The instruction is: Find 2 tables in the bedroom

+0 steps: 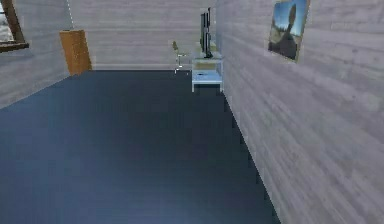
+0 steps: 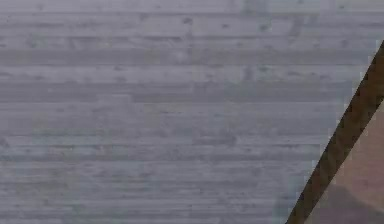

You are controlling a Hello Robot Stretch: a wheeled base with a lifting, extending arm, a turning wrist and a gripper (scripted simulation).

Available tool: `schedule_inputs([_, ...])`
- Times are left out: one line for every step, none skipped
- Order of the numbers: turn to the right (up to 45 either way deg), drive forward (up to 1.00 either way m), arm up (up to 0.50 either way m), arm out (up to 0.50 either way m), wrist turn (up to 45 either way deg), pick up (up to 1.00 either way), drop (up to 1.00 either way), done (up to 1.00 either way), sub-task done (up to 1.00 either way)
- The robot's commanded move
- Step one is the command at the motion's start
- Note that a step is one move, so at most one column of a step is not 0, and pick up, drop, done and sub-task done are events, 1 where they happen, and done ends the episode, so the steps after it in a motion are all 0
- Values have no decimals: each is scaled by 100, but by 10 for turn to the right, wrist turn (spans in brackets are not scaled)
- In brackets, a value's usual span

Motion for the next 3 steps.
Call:
schedule_inputs([0,100,0,0,0,0,0,0,0])
schedule_inputs([0,100,0,0,0,0,0,0,0])
schedule_inputs([0,100,0,0,0,0,0,0,0])
